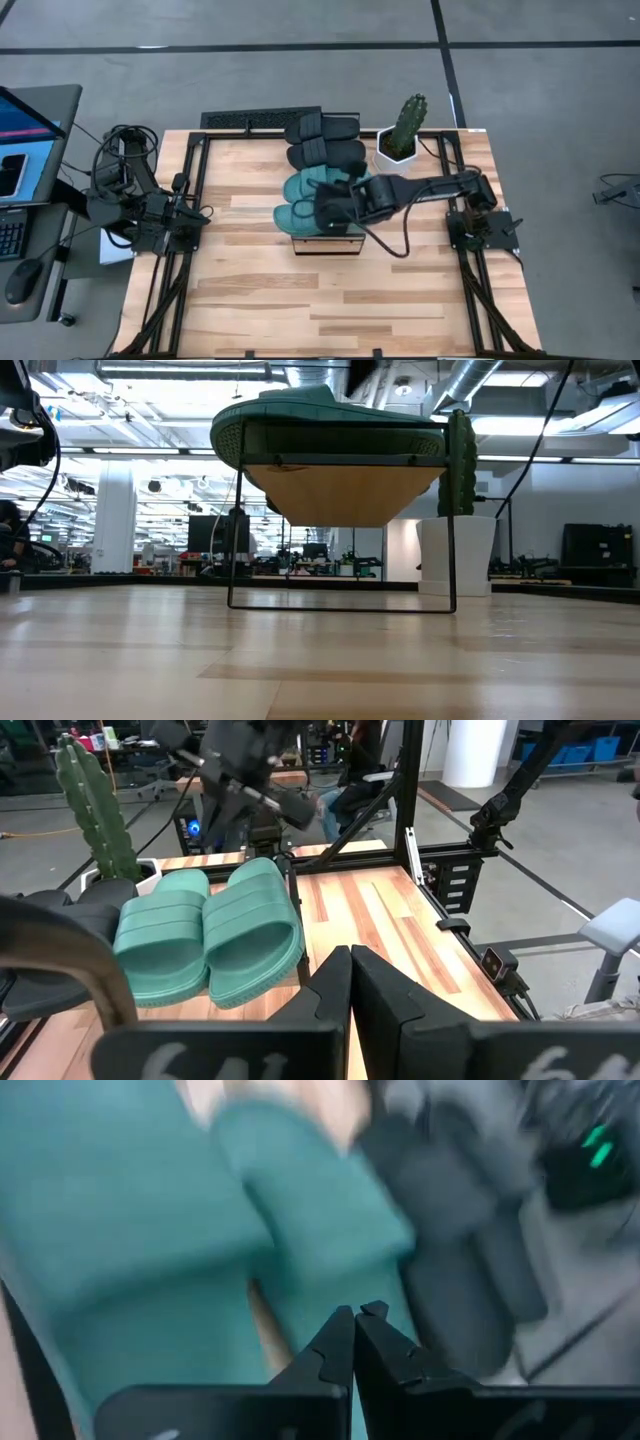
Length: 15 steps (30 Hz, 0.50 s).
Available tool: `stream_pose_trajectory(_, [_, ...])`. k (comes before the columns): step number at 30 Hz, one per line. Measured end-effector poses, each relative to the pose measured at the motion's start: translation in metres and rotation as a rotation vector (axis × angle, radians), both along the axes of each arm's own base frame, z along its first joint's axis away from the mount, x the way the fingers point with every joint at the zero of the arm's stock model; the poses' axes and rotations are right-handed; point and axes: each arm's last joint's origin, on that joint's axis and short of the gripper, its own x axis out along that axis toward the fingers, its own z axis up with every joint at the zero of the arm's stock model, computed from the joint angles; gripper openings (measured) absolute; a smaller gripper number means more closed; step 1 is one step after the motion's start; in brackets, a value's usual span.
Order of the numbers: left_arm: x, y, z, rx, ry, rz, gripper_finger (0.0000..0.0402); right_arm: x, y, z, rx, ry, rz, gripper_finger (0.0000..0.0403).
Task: Pick and place slides into the shelf
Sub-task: Adjust the black and green slippers
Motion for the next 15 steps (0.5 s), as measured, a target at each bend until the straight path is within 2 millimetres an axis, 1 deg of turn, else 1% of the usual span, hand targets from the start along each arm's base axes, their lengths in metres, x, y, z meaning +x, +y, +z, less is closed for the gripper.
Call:
stream_pose_trajectory(6, [0.000,0.000,0.000,0.000,0.000,0.000,0.0000,-0.017,-0.016,-0.007,0.168,0.210,-0.051,0.0000])
stream_pose_trajectory(9, [0.000,0.000,0.000,-0.013,0.002,0.003,0.0000,-0.015,-0.023,-0.008,0.260,0.226,-0.031,0.0000])
stream_pose_trajectory(15, [0.000,0.000,0.000,-0.015,0.002,0.003,0.0000,-0.014,-0.045,-0.009,0.334,0.241,-0.049,0.0000])
